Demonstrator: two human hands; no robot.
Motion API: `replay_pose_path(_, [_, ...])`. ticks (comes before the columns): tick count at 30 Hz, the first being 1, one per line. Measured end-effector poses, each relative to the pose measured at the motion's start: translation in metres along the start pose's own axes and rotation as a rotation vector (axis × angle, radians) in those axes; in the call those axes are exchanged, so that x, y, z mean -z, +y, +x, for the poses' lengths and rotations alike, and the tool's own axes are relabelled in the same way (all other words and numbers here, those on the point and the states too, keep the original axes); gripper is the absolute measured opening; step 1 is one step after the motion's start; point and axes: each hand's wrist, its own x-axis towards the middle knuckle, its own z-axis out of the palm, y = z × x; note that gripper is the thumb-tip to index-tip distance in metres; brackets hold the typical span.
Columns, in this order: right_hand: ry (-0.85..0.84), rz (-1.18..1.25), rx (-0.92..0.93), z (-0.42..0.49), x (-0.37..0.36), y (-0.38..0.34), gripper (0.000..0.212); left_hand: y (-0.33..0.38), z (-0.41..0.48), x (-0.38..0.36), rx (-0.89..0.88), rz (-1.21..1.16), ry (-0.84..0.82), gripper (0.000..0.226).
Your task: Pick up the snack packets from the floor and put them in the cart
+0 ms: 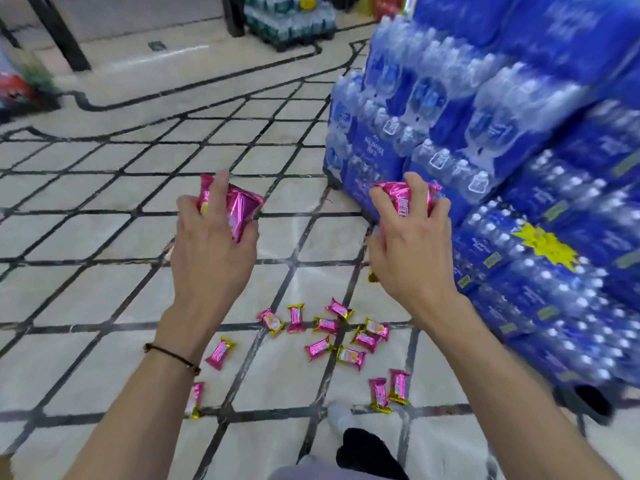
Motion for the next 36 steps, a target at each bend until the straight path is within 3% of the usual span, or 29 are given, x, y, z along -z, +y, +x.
replay_pose_path(7, [0.087,-0.158,-0.28,-0.08,0.074,0.059,0.06,0.072,-0.025,-0.012,-0.284,-0.044,-0.143,0.07])
replay_pose_path(17, [0.177,-0.336,-0.696,-0.24,0.166,0.14,0.06,0.21,-0.131,-0.041,-0.599,-0.149,-0.328,0.072])
replay_pose_path(28, [0.193,-0.569,-1.161,-0.521,0.309,0.205,0.062,0.384,-0.404,-0.023,-0.976,-0.384,-0.559,0.069])
replay_pose_path(36, [0.226,-0.655,-1.478,-0.718,0.388,0.222,0.061,0.469,-0.621,0.002,-1.231,-0.488,-0.74,0.066])
